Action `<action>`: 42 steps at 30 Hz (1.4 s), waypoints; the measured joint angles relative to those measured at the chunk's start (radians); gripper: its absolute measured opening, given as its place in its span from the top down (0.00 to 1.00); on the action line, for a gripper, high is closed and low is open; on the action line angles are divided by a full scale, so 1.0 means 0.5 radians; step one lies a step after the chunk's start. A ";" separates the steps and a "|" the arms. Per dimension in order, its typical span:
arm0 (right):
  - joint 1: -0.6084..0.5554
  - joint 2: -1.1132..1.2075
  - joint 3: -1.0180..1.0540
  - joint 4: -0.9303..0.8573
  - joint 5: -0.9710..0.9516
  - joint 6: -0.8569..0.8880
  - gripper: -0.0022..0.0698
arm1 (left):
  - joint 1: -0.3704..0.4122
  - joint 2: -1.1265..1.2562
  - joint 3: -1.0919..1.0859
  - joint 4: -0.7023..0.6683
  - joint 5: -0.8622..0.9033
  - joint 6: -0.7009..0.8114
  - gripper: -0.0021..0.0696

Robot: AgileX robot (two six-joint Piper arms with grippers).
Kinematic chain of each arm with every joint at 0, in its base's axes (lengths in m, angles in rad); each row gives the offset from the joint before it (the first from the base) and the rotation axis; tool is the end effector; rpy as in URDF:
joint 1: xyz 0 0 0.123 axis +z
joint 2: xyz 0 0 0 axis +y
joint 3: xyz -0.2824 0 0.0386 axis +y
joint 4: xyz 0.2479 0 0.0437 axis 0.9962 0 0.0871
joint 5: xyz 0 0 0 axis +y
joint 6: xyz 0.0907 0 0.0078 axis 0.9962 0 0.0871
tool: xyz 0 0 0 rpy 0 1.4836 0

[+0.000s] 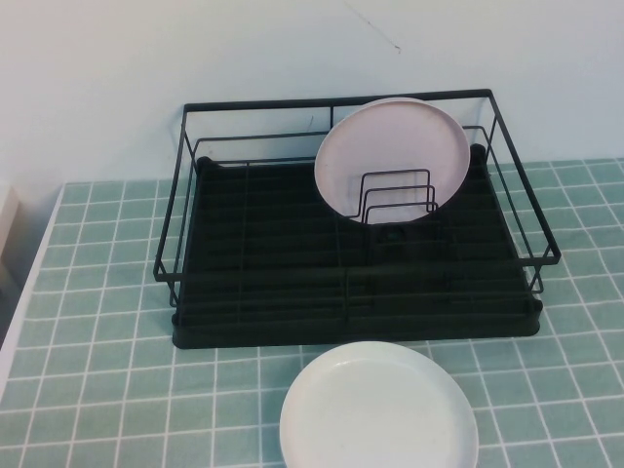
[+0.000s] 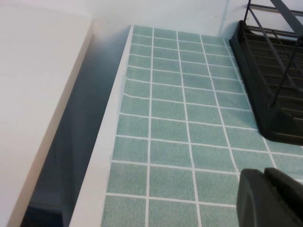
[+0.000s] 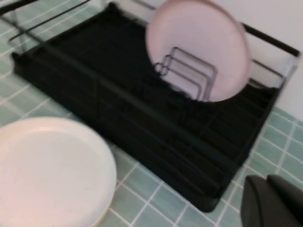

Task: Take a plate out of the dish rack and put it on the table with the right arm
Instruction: Grasp the plate from the shelf

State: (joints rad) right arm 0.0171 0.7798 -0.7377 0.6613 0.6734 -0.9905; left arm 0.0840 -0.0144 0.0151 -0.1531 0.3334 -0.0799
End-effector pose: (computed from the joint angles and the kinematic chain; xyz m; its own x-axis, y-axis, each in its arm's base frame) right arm 0.1483 0.0375 0.3406 -0.2963 -0.4019 -0.8664 -0.5271 0.8253 -0.2025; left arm 0.0534 -0.0001 0.1790 -0.2261 -0.2423 -0.9435 -0.0881 0.9697 -0.2280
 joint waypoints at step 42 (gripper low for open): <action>0.317 2.682 -2.590 -0.047 0.301 -0.866 0.35 | 0.000 0.000 0.000 0.000 0.000 0.000 0.98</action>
State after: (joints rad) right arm 0.1758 2.1209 -2.0325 0.6376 0.8238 -1.4234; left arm 0.0840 -0.0144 0.0151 -0.1531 0.3334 -0.0799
